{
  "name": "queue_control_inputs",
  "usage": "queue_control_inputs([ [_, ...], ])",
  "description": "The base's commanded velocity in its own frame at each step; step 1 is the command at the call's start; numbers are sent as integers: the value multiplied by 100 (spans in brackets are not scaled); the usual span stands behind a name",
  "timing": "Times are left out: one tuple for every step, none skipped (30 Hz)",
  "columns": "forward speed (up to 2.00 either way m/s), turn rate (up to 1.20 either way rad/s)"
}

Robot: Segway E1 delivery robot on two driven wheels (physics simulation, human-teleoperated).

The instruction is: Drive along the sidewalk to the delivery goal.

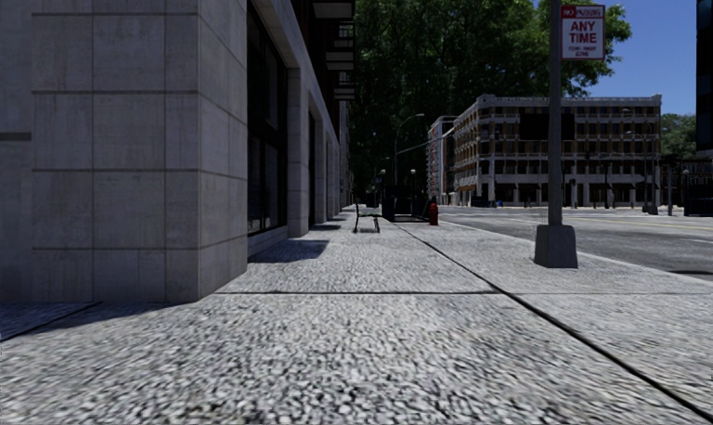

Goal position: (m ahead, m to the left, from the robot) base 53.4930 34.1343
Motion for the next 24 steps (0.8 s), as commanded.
queue_control_inputs([
  [200, 0],
  [200, 0],
  [200, 0],
  [200, 0],
  [200, 0],
  [200, 0],
  [200, 0],
  [200, 0],
  [200, 0],
  [200, 0],
  [200, 0],
  [200, 0],
  [200, 0],
  [200, 0],
  [200, 0],
  [200, 0],
  [200, 0],
  [200, 0],
  [200, 0],
  [200, 0],
  [200, 7],
  [200, 7],
  [200, 13],
  [200, 17],
])
